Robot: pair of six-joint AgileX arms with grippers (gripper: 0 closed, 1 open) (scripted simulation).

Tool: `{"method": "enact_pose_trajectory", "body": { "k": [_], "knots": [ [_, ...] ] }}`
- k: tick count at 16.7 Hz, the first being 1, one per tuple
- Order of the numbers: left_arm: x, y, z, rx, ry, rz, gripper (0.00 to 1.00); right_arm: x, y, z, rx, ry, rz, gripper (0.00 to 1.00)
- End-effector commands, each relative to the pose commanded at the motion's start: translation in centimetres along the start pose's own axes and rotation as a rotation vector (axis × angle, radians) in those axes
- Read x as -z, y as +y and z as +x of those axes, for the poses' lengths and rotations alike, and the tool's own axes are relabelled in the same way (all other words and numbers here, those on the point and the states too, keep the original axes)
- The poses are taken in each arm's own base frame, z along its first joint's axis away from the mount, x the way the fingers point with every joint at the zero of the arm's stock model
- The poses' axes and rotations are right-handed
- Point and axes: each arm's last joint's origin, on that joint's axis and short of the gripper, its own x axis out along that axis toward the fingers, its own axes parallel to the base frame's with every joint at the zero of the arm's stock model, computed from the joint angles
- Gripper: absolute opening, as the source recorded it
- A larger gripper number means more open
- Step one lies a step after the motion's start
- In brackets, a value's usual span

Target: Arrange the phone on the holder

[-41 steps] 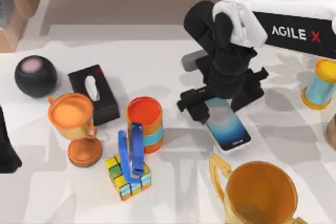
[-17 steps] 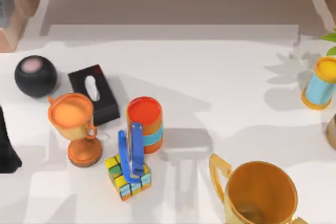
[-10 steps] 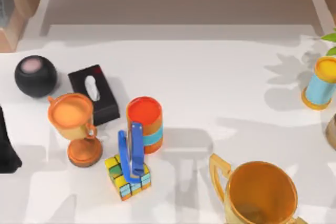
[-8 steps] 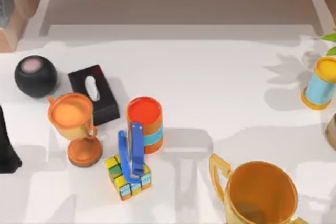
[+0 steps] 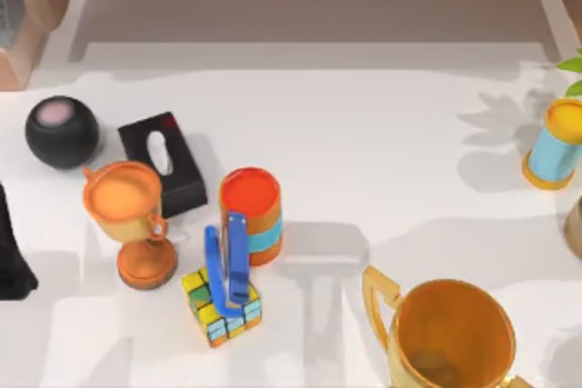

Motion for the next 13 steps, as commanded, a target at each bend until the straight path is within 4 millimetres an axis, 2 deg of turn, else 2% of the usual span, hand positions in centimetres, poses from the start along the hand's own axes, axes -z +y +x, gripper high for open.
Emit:
{"method": "enact_pose_trajectory", "body": {
  "k": [7, 13],
  "knots": [
    [0.0, 0.0, 0.0, 0.000, 0.000, 0.000, 1.00, -0.2, 0.0, -0.2, 0.010, -0.013, -0.006, 0.00],
    [0.0, 0.0, 0.0, 0.000, 0.000, 0.000, 1.00, -2.8, 0.6, -2.4, 0.112, -0.179, -0.080, 0.00]
  ]
}}
